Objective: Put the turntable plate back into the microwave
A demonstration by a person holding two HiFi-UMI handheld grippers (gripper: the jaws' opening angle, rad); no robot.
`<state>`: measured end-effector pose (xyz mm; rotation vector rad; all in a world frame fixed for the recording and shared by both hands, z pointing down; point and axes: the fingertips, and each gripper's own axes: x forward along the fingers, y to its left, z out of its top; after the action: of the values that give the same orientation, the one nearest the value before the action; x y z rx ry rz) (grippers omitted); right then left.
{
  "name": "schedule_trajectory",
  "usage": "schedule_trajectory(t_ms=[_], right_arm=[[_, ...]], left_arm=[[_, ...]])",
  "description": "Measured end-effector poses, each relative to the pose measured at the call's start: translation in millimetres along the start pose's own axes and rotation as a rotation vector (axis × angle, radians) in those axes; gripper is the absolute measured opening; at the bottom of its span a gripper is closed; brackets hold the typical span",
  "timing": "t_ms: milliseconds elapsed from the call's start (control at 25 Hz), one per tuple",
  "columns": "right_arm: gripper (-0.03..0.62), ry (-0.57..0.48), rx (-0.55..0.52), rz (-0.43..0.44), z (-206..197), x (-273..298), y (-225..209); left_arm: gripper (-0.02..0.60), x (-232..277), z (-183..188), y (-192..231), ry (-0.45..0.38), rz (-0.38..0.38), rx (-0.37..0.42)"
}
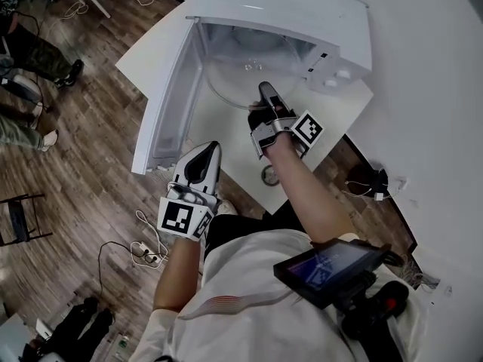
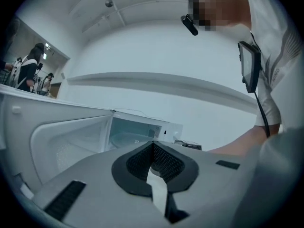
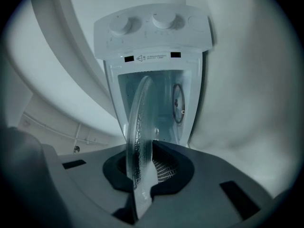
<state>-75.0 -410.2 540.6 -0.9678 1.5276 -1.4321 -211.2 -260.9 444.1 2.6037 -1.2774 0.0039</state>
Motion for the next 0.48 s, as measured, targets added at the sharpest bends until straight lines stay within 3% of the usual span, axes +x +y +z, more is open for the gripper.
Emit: schedule_trajectory(t_ms=[480], right_arm=[[0.028,-0.129,0.028,-0.007,35,84,-30]], left_arm=[[0.009,26,-6,21,0.027,0.008,-0.002]])
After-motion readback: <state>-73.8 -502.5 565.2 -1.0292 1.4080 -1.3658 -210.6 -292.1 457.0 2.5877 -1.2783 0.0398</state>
